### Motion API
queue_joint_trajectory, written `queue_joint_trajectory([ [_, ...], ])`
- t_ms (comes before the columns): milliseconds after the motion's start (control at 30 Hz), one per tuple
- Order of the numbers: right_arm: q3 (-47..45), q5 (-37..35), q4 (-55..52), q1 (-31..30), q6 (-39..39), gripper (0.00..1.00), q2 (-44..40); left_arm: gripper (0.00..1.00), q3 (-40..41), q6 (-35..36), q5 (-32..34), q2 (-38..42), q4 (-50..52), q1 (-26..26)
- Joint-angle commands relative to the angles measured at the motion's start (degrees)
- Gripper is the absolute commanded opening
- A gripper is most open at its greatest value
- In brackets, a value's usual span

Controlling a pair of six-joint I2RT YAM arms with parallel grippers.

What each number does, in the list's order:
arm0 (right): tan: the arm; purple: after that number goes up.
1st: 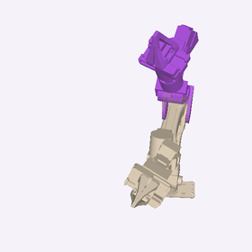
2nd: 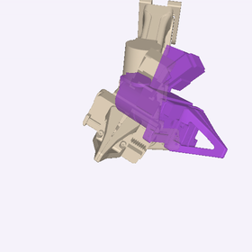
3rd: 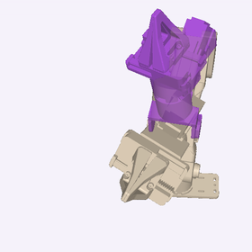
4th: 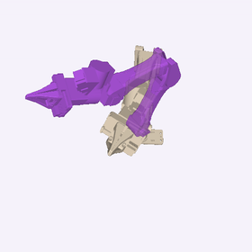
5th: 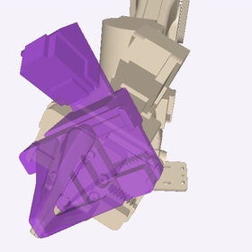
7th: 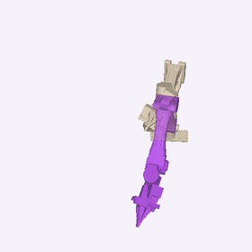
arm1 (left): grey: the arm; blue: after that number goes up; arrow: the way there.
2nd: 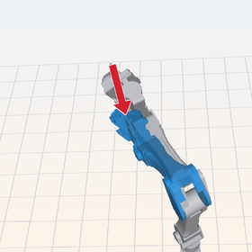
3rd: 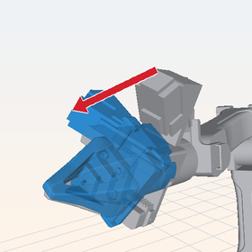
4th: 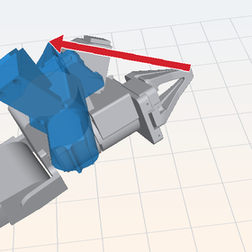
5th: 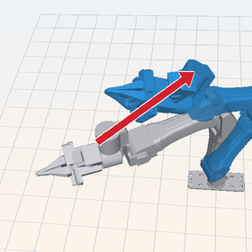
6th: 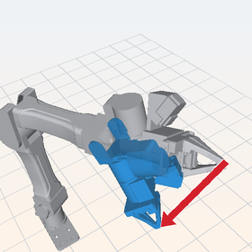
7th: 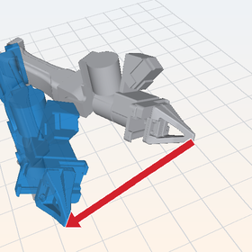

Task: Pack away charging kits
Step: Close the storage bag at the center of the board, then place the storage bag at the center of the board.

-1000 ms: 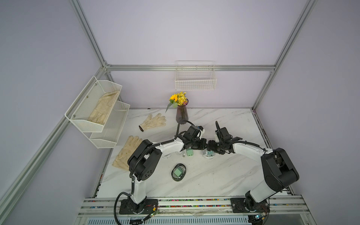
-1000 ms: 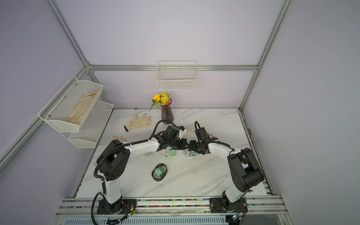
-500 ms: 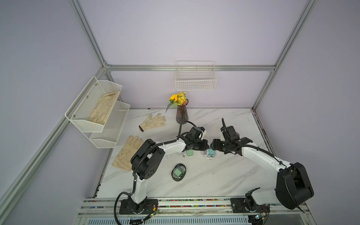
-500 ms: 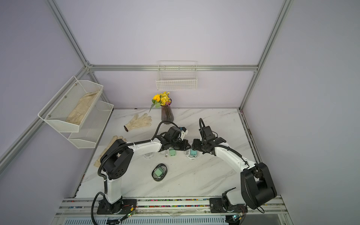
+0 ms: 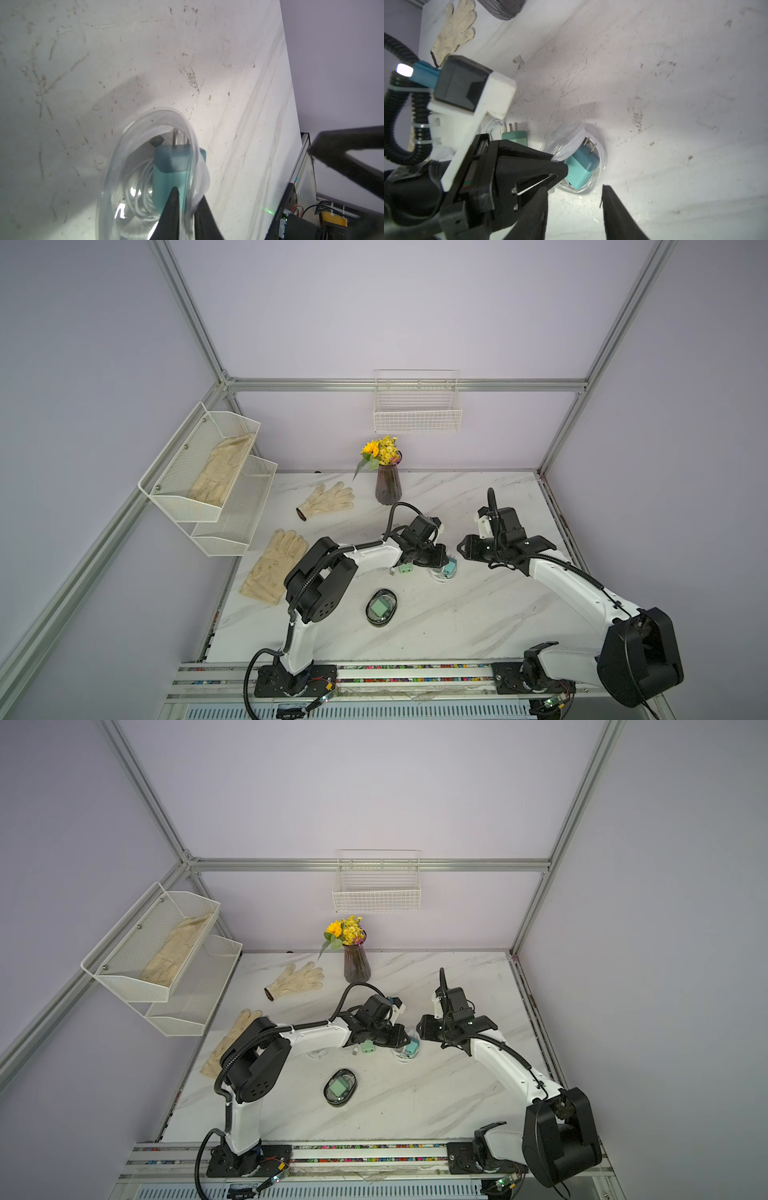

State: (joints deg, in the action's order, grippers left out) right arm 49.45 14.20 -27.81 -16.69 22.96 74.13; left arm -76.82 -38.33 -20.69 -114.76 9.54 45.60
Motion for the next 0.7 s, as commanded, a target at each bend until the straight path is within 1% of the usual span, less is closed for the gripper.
queue_joint_trajectory([
  [0, -4.53, 5.49, 3.83, 0.54, 0.08, 0.32, 0.20, 0.15, -3.95, 0.53, 1.21, 1.11, 0.50, 0.18],
  [100, -6.99, 5.99, 7.02, 0.57, 1.64, 0.26, 1.72, 0.15, -3.52, 0.57, 1.82, 2.29, 0.38, 0.23],
  [133, -6.77, 6.02, 7.49, 0.52, 1.25, 0.26, 2.05, 0.15, -3.59, 0.70, 1.72, 2.48, 0.38, 0.20],
  [233, -6.43, 3.13, 8.91, 0.64, 1.77, 0.25, 2.79, 0.15, -4.34, 0.82, 1.31, 2.35, 1.15, 0.25],
  [333, -5.40, 1.19, 9.19, 0.62, 1.42, 0.23, 5.70, 0.15, -4.26, 0.58, 1.11, 2.48, 1.34, 0.19],
  [667, -5.63, 5.38, 16.37, 0.61, 1.77, 0.19, 13.28, 0.15, -3.94, 0.61, 0.66, 3.81, 1.94, 0.16],
])
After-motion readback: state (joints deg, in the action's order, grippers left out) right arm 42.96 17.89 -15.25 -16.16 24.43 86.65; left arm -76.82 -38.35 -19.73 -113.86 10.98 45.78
